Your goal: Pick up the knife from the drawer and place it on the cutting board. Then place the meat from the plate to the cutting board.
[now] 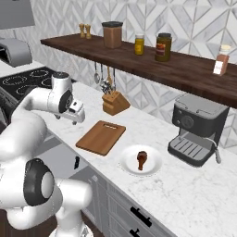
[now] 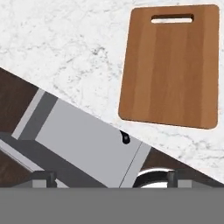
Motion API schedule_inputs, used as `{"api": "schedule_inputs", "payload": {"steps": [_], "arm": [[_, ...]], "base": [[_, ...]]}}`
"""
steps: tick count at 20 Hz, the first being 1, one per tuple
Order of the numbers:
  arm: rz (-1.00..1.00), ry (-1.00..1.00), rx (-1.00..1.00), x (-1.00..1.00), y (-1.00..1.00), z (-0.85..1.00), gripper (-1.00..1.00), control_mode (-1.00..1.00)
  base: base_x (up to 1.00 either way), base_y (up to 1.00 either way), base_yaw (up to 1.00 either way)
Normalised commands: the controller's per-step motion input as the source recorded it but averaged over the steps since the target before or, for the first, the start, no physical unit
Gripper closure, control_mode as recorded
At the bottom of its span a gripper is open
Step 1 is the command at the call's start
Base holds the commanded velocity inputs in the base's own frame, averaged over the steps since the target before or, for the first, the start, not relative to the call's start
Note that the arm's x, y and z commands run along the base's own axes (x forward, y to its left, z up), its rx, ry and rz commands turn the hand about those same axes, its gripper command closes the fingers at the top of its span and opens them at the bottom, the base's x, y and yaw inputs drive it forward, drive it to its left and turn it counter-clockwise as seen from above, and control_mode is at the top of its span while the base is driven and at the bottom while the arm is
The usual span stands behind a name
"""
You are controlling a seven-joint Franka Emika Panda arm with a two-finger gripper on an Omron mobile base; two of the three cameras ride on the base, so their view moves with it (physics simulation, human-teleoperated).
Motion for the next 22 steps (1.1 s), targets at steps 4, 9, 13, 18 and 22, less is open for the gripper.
{"api": "schedule_inputs", "payload": {"steps": [4,9,13,18,22], "arm": [[-0.05,0.10,0.00,0.03,0.96,-0.66,-1.00,-1.00],[-0.06,0.08,0.01,0.00,0.78,-0.65,-1.00,-1.00],[-0.08,0.08,0.03,0.00,0.54,-0.72,-1.00,-1.00],[-0.05,0.09,0.01,0.00,0.12,-0.74,-1.00,-1.00],[0.00,0.17,0.00,0.00,0.01,-0.78,-1.00,-1.00]], "base": [[0.00,0.00,0.00],[0.00,0.00,0.00],[0.00,0.00,0.00],[0.00,0.00,0.00],[0.00,0.00,0.00]]}}
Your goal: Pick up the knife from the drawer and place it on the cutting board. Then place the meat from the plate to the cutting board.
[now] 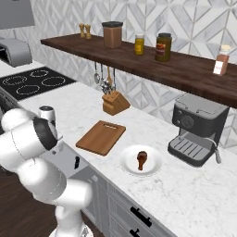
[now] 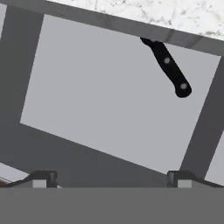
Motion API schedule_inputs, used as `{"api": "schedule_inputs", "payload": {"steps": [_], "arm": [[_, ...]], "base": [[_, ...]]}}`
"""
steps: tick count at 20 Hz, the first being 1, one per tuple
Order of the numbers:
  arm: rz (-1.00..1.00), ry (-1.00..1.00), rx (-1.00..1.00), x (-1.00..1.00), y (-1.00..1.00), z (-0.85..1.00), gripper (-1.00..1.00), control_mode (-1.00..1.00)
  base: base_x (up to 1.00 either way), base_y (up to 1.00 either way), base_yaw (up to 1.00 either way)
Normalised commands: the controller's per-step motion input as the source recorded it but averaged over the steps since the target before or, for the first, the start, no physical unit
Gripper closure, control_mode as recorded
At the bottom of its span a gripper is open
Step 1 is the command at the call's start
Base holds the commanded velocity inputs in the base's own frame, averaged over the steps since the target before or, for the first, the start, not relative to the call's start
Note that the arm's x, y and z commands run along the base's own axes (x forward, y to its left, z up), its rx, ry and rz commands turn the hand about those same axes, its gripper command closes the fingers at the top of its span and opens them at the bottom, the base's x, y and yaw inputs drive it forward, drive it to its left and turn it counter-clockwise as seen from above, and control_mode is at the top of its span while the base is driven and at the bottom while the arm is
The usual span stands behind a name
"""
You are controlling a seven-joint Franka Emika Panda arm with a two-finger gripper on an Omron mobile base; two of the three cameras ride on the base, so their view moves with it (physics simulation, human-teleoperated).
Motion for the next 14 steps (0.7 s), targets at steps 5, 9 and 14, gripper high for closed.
{"api": "schedule_inputs", "payload": {"steps": [5,9,14], "arm": [[0.00,0.18,-0.03,0.07,0.24,-0.61,-1.00,-1.00],[-0.10,0.02,-0.08,0.00,0.43,-0.28,-1.00,-1.00],[-0.15,0.01,-0.14,0.02,0.13,-0.15,-1.00,-1.00]], "base": [[0.00,0.00,0.00],[0.00,0.00,0.00],[0.00,0.00,0.00]]}}
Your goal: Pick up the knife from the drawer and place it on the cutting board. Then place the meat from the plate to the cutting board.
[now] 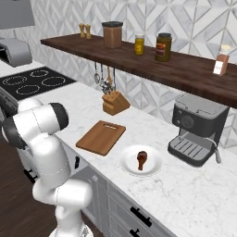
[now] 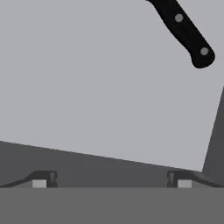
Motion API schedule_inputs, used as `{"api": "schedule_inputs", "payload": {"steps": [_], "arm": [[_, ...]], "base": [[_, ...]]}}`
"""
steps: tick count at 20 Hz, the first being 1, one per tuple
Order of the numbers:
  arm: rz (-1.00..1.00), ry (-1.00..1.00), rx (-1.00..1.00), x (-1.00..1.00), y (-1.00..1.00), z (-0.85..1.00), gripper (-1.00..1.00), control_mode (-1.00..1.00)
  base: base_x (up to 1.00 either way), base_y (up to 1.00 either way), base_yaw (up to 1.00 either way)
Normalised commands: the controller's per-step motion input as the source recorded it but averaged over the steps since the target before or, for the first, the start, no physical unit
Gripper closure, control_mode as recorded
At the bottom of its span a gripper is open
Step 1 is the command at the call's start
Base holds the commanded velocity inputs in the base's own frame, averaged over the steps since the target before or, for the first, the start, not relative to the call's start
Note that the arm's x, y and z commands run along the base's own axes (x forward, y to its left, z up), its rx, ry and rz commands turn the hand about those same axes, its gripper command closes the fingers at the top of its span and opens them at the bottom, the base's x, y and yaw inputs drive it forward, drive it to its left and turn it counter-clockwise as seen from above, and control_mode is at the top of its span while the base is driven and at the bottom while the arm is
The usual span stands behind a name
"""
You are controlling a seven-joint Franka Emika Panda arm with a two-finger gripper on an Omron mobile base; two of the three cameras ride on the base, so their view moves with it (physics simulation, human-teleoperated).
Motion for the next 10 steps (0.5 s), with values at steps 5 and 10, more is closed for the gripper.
{"api": "schedule_inputs", "payload": {"steps": [5,10], "arm": [[-0.12,0.02,-0.05,0.01,0.00,-0.21,-1.00,-1.00],[0.00,0.08,0.04,0.00,0.00,-0.31,-1.00,-1.00]], "base": [[0.00,0.00,0.00],[0.00,0.00,0.00]]}}
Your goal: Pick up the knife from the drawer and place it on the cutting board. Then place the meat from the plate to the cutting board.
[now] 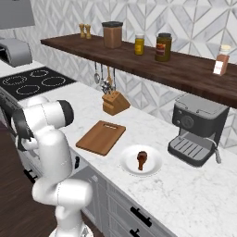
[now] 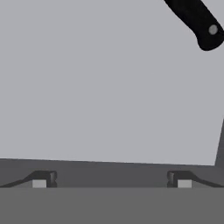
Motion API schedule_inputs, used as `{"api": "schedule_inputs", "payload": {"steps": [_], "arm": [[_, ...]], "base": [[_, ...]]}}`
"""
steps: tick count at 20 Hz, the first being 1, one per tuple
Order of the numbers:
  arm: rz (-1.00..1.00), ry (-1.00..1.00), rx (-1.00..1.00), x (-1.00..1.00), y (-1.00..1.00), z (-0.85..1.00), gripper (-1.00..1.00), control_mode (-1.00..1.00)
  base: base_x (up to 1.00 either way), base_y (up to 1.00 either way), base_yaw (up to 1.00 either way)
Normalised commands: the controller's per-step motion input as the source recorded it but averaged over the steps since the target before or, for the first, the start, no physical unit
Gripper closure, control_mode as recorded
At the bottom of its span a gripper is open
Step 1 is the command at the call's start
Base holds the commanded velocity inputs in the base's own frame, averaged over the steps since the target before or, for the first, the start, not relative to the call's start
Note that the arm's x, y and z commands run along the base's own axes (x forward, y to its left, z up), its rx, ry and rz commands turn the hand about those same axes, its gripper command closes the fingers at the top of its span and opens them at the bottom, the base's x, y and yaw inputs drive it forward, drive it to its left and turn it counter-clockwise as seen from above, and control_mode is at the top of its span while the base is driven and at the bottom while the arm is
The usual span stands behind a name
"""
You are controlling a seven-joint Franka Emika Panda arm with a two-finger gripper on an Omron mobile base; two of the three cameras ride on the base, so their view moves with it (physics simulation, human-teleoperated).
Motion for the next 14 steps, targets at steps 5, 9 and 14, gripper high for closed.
{"api": "schedule_inputs", "payload": {"steps": [5,9,14], "arm": [[0.07,0.09,0.07,0.00,0.00,-0.40,-1.00,-1.00],[0.12,0.07,0.01,0.00,0.08,-0.41,-1.00,-1.00],[0.11,0.00,-0.02,-0.31,0.54,-0.19,-1.00,-1.00]], "base": [[0.00,0.00,0.00],[0.00,0.00,0.00],[0.00,0.00,0.00]]}}
